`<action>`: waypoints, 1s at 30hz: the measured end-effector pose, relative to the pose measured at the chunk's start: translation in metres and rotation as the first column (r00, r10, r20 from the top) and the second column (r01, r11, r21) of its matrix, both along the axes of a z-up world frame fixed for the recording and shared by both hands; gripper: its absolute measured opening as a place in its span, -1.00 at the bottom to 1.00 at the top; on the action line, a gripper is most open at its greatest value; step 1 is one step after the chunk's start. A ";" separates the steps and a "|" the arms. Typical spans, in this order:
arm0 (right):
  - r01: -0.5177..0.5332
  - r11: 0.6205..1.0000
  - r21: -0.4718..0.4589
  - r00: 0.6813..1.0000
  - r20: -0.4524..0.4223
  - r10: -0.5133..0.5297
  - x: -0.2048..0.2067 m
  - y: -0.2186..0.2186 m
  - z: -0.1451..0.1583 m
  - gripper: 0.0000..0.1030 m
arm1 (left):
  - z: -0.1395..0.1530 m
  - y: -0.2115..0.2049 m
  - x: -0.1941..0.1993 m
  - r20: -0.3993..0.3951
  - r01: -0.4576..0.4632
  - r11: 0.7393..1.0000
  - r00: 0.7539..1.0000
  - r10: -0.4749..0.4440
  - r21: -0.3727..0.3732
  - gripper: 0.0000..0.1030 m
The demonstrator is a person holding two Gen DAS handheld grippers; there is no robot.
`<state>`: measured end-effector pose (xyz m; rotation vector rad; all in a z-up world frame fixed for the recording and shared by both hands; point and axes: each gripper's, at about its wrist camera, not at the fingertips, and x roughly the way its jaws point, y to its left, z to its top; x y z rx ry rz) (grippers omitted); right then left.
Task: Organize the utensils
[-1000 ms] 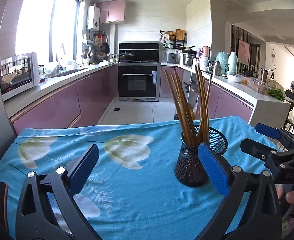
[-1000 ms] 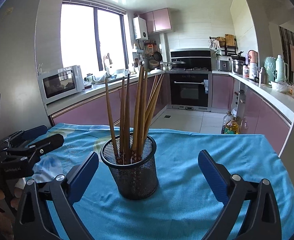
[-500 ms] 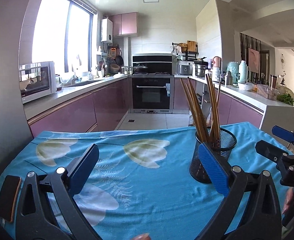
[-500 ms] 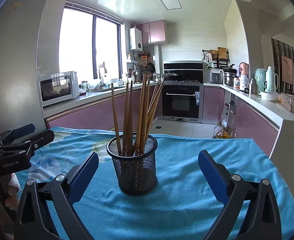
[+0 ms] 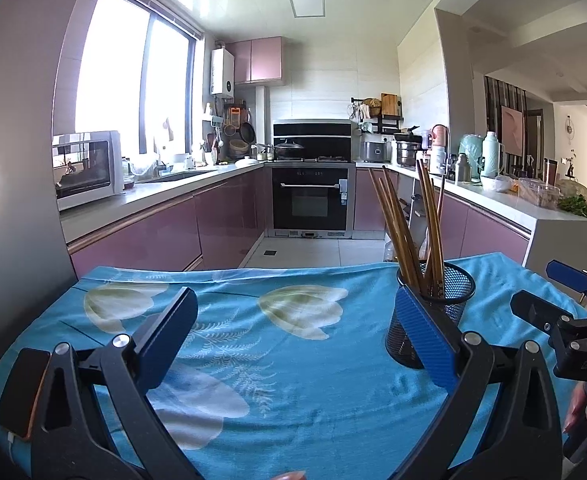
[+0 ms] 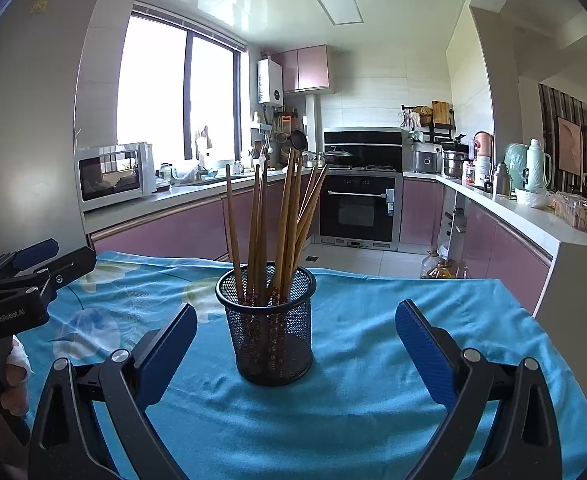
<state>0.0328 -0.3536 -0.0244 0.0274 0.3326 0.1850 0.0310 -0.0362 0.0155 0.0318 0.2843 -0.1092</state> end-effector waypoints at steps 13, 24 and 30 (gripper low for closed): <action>0.019 1.000 0.006 0.999 0.031 -0.020 -0.004 -0.001 -0.002 0.87 | -0.007 0.001 -0.002 0.025 -0.021 1.000 0.999 0.021 -0.010 0.89; 0.036 0.999 0.000 0.999 0.036 -0.036 -0.003 -0.001 -0.008 0.87 | -0.010 0.000 -0.002 0.045 -0.036 0.999 0.998 0.036 -0.006 0.89; 0.036 0.999 -0.004 0.999 0.038 -0.036 -0.004 0.000 -0.008 0.87 | -0.011 -0.001 -0.003 0.050 -0.038 0.999 0.998 0.038 -0.002 0.89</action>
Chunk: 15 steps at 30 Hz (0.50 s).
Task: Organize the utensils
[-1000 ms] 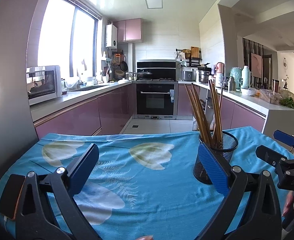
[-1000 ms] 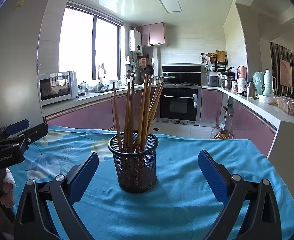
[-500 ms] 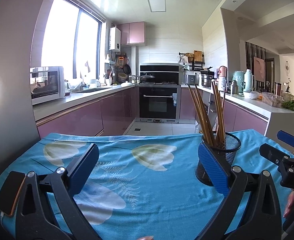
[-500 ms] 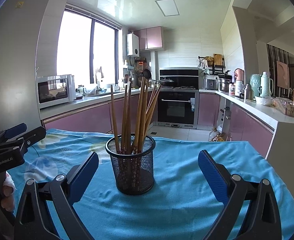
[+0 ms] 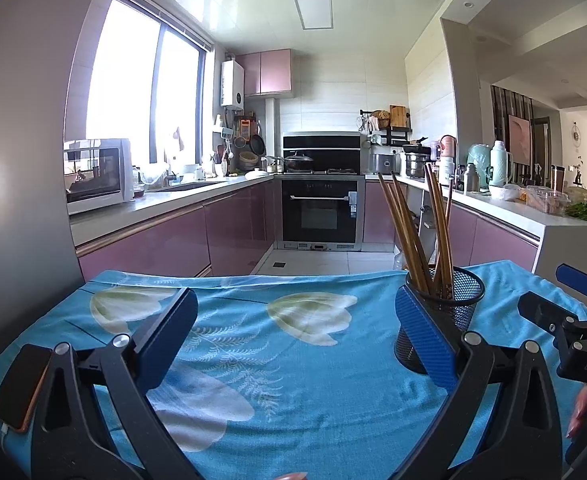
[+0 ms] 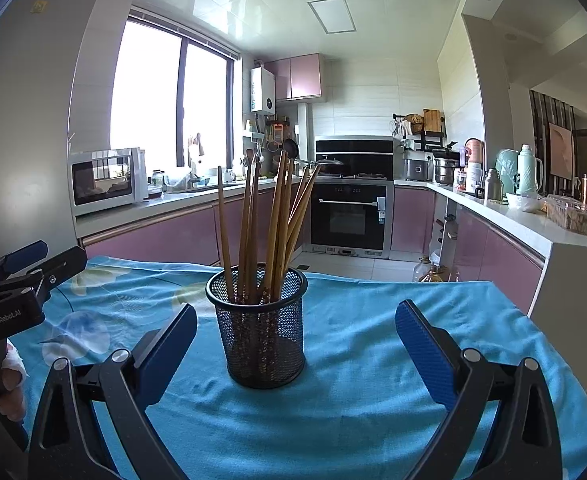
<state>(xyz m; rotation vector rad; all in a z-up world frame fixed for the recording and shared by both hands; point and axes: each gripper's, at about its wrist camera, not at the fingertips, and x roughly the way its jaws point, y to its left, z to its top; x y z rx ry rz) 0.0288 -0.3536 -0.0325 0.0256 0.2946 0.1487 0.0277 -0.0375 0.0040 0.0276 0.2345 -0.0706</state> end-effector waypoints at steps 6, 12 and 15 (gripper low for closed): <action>0.001 1.000 0.006 1.000 0.006 -0.001 -0.001 0.000 0.000 0.87 | -0.001 0.000 0.001 -0.005 -0.003 1.000 1.000 0.003 0.001 0.89; 0.002 1.000 0.005 1.000 0.004 -0.002 -0.001 -0.001 0.000 0.87 | -0.002 -0.001 0.000 -0.007 -0.005 1.000 1.000 0.005 0.006 0.89; 0.005 1.000 0.012 1.000 0.005 -0.005 -0.001 -0.002 0.000 0.87 | -0.002 -0.001 0.000 -0.007 -0.004 1.000 1.000 0.004 0.003 0.89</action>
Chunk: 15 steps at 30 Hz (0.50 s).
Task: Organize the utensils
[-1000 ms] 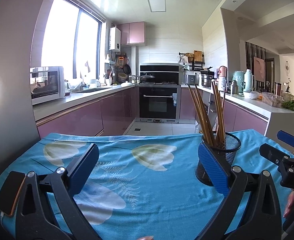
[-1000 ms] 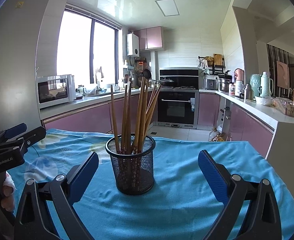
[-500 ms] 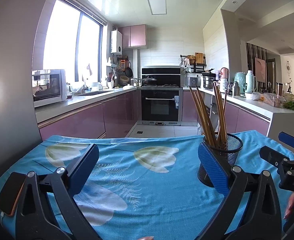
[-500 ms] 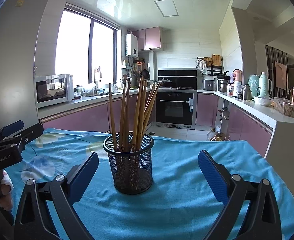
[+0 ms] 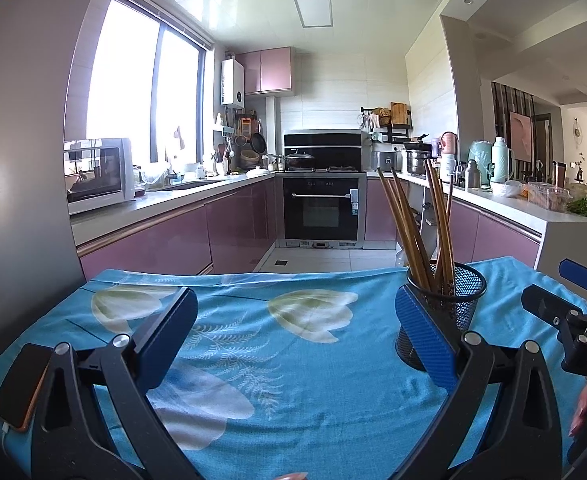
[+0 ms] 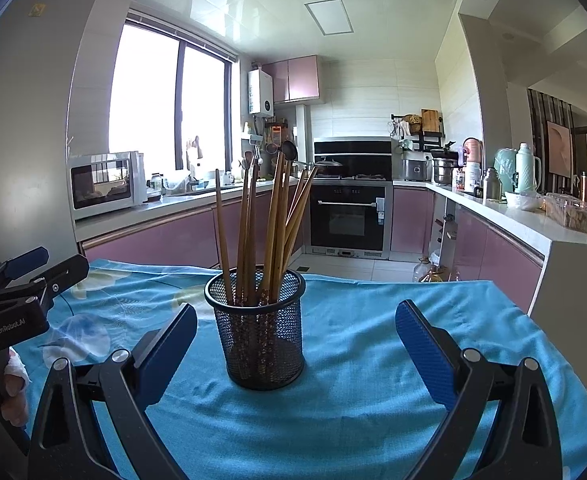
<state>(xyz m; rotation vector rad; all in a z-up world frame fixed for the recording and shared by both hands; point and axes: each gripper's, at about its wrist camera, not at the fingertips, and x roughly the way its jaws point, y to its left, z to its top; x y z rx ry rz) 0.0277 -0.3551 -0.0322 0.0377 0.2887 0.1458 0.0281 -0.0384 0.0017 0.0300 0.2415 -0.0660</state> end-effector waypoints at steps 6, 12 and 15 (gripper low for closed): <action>0.007 1.000 0.010 1.000 0.002 -0.007 -0.001 -0.003 0.001 0.87 | -0.001 -0.001 -0.001 0.000 -0.004 1.000 1.000 0.004 0.005 0.89; 0.007 1.000 0.012 1.000 0.002 -0.008 0.000 -0.004 0.000 0.87 | -0.002 -0.001 -0.002 0.002 -0.003 1.000 1.000 0.003 0.008 0.89; 0.008 1.000 0.013 1.000 0.002 -0.008 0.000 -0.004 0.000 0.87 | -0.002 -0.001 -0.002 0.001 -0.003 1.000 1.000 0.003 0.007 0.89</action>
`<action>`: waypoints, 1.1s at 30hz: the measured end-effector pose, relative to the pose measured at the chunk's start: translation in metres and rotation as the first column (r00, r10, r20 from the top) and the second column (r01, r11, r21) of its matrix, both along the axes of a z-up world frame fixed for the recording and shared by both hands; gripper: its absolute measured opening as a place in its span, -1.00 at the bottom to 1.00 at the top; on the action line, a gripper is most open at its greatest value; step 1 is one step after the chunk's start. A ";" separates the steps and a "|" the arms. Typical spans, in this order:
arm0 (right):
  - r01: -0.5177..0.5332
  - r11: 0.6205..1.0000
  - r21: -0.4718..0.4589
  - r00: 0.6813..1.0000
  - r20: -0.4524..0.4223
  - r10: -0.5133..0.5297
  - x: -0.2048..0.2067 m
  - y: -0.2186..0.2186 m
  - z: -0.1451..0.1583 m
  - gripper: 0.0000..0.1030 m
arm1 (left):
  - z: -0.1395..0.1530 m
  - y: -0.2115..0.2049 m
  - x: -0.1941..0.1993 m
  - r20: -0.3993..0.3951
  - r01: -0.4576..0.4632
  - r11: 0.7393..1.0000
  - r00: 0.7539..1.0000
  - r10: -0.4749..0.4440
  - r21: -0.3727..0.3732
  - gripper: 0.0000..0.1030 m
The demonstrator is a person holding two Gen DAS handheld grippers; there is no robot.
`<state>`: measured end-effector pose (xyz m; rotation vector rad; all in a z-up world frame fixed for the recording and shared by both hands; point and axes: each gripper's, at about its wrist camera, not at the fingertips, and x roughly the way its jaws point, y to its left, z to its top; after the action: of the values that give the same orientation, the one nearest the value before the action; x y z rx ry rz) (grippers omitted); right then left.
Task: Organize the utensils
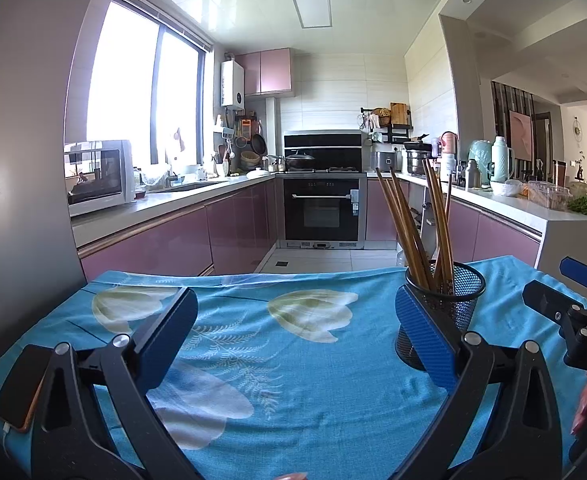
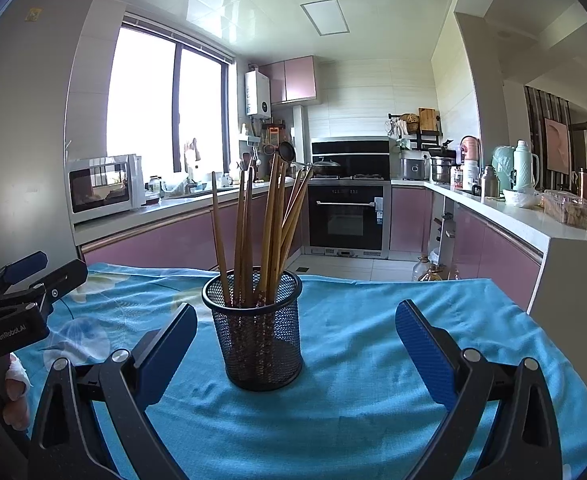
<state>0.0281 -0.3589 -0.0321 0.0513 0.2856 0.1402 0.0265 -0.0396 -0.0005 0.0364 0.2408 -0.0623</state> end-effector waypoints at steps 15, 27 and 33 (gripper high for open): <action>0.002 1.000 0.002 1.000 0.001 -0.002 0.000 -0.001 -0.001 0.87 | 0.000 0.000 0.000 0.002 -0.001 1.000 1.000 0.001 0.001 0.89; 0.002 1.000 0.003 1.000 0.002 -0.002 0.000 -0.001 -0.001 0.87 | 0.001 -0.002 0.002 0.002 0.002 1.000 1.000 -0.002 -0.002 0.89; 0.004 1.000 0.004 1.000 0.003 -0.004 0.000 -0.001 -0.001 0.87 | 0.001 -0.002 0.002 0.001 0.002 1.000 1.000 -0.002 -0.004 0.89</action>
<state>0.0278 -0.3604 -0.0328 0.0553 0.2822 0.1372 0.0282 -0.0412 0.0003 0.0323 0.2400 -0.0647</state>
